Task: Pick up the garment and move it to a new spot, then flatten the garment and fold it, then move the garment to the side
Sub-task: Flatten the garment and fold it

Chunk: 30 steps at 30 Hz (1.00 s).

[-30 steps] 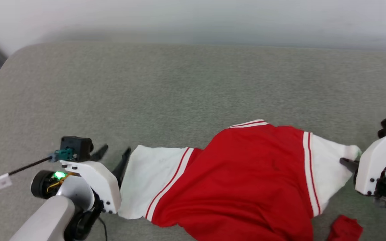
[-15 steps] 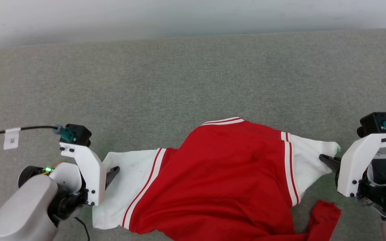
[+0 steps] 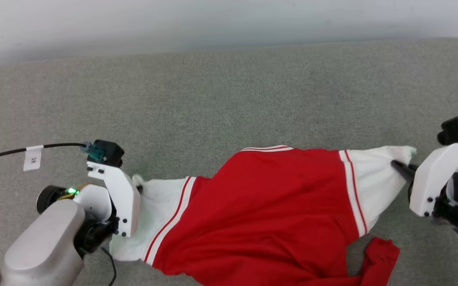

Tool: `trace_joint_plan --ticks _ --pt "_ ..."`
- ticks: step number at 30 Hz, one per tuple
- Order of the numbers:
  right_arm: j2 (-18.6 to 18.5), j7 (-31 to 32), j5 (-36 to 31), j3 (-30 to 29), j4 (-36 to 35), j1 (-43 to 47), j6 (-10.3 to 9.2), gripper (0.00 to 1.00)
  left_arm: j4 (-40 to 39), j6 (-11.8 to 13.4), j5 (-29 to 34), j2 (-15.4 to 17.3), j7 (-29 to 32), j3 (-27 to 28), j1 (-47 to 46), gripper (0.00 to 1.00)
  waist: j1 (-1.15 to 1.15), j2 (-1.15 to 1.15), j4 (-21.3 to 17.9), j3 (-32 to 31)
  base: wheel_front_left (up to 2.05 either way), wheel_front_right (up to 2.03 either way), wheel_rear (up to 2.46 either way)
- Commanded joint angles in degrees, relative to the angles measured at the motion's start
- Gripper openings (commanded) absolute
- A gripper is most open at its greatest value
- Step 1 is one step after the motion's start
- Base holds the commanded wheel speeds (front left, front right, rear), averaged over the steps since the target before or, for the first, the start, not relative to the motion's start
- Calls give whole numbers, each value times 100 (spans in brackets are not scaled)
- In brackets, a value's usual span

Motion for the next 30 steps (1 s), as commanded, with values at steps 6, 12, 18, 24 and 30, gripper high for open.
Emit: trace_joint_plan --ticks 6,12,18,24,30 --pt "-144 -362 -115 -66 340 -439 -2 0 21 67 313 -35 -684 185 -468 0 0 0 148 -400 0 0 0" --pt "-313 -671 -209 15 821 -1087 -2 0 278 210 652 -105 -1322 388 -1156 0 0 0 185 -606 0 0 0" --pt "-454 -1084 -222 212 1326 -2031 -2 0 764 311 912 -238 -1929 580 -2044 0 0 0 157 -559 0 0 0" --pt "-570 -1730 -303 483 1741 -3247 -2 0 1165 264 1238 -285 -2568 685 -3092 0 0 0 92 -158 0 0 0" --pt "-696 -2493 -424 716 2148 -4634 -2 0 1575 271 1453 -297 -3169 886 -4236 0 0 0 35 480 0 0 0"
